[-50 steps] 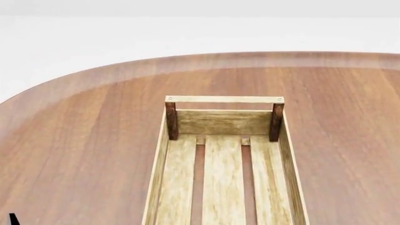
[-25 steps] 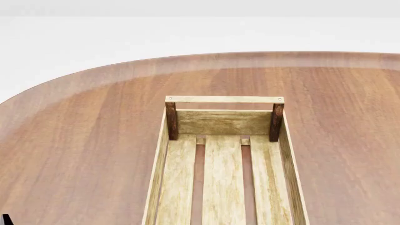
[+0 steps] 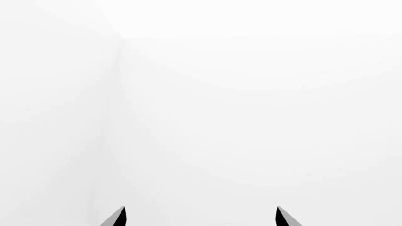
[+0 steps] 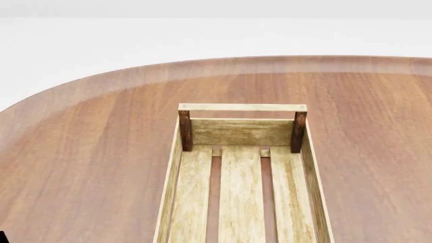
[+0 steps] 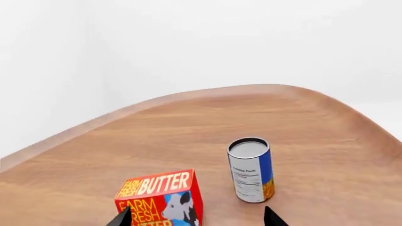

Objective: Pick up the cream cheese and put it in the tray.

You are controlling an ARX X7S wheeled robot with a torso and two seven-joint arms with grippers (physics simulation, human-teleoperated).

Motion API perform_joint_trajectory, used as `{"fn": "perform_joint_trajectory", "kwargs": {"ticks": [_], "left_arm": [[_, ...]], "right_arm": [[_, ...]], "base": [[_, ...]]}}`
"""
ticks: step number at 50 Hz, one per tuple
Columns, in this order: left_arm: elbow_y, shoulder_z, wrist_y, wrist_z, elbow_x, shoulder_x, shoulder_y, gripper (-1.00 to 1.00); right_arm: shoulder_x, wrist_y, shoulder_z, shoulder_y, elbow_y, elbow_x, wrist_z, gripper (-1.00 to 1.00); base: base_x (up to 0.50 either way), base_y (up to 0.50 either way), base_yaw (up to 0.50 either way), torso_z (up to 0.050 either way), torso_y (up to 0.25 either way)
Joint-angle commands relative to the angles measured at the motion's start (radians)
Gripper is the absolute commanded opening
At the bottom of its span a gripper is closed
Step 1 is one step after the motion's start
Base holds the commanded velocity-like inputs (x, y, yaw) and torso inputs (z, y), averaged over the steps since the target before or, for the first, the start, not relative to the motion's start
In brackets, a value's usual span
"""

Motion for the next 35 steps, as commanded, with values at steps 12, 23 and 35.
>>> {"fn": "perform_joint_trajectory", "kwargs": {"ticks": [12, 23, 35], "left_arm": [[-0.020, 0.004, 0.010, -0.002, -0.021, -0.007, -0.012, 1.00], [-0.004, 0.000, 0.003, -0.010, -0.026, -0.012, -0.004, 1.00], [-0.010, 0.003, 0.002, -0.012, -0.027, -0.014, -0.009, 1.00]], "right_arm": [[-0.006, 0.017, 0.019, 0.038, 0.161, 0.048, -0.003, 1.00], [0.011, 0.087, -0.007, 0.053, 0.204, 0.001, 0.036, 1.00], [0.025, 0.154, -0.032, 0.049, 0.185, -0.035, 0.072, 1.00]], "base": [[0.00, 0.00, 0.00, 0.000, 0.000], [0.00, 0.00, 0.00, 0.000, 0.000], [0.00, 0.00, 0.00, 0.000, 0.000]]}}
